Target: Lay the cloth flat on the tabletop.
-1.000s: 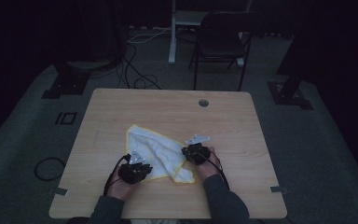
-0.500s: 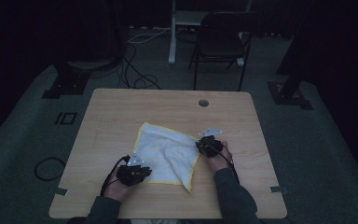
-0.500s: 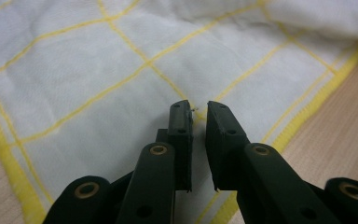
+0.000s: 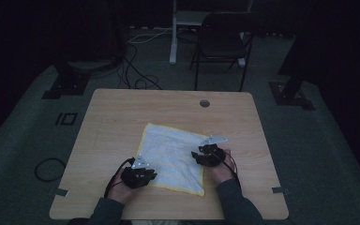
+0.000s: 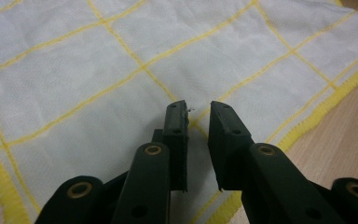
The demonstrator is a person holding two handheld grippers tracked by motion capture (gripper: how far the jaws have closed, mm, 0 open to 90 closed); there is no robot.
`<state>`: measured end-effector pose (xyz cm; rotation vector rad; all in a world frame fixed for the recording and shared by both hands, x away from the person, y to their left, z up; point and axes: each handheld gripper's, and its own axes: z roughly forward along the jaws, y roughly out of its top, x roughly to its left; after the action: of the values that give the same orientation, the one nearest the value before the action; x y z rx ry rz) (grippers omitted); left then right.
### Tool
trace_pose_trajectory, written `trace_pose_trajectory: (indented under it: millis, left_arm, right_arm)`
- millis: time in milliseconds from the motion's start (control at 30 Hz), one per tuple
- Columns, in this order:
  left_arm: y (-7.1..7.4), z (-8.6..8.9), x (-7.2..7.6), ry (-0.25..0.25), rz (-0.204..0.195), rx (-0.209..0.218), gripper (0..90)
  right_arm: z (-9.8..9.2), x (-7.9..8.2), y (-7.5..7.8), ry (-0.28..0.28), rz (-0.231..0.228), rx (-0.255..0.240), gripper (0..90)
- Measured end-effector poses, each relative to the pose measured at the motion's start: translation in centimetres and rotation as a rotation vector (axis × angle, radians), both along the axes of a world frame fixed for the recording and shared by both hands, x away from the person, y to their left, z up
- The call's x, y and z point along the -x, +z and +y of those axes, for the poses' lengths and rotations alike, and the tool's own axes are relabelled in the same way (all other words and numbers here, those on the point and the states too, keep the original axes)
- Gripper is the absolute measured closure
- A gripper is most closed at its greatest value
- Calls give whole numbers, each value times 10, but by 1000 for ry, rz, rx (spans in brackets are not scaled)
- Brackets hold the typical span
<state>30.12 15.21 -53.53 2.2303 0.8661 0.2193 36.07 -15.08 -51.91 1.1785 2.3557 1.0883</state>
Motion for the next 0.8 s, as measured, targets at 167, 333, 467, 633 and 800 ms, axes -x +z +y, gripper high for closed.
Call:
trace_pose_trajectory:
  millis: [167, 333, 467, 633, 800]
  left_arm:
    - [-1, -4, 1, -7, -2, 7, 773]
    - [-1, -11, 3, -29, -2, 15, 770]
    - [-2, -15, 5, -40, 0, 22, 758]
    - [-2, -14, 3, -44, 15, 41, 736]
    - [8, 1, 1, 16, -42, 127, 708]
  right_arm:
    - [4, 16, -13, 35, 20, 13, 524]
    - [-1, 18, -21, 34, -2, 56, 546]
    - [-10, 16, -23, 28, -23, 62, 548]
    - [-19, 12, -24, 15, -31, 58, 548]
    - [-25, 11, -24, 31, -34, 51, 558]
